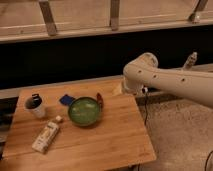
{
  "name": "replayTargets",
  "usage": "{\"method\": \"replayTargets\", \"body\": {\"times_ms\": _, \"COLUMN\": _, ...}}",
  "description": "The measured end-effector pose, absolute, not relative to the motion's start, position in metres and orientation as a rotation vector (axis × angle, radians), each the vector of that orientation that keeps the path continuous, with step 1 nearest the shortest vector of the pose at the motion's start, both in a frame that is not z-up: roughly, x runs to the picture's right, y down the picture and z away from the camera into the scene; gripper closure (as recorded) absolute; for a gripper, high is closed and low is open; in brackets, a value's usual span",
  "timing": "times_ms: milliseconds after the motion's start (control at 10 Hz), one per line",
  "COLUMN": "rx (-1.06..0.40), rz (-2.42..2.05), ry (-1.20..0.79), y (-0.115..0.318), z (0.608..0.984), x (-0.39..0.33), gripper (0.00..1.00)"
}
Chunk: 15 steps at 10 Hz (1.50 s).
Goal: Push the ceramic bowl across the table
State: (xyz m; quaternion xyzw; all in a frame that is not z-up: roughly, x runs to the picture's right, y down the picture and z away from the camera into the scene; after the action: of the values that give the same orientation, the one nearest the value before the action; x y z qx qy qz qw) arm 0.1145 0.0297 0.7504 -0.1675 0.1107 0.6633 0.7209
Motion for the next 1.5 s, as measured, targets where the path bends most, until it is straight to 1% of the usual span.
{"method": "replayTargets", "body": {"times_ms": 1300, "rx": -0.370, "rz": 1.465, "ry": 0.244, "y": 0.0297, "z": 0.7504, "x": 0.1144, "gripper": 0.20}}
{"method": "replayTargets", "body": {"times_ms": 1400, "rx": -0.370, "rz": 1.465, "ry": 0.244, "y": 0.0296, "z": 0.7503, "x": 0.1144, "gripper": 0.22}}
{"method": "replayTargets", "body": {"times_ms": 1500, "rx": -0.370, "rz": 1.465, "ry": 0.244, "y": 0.0297, "z": 0.7504, "x": 0.1144, "gripper": 0.28}}
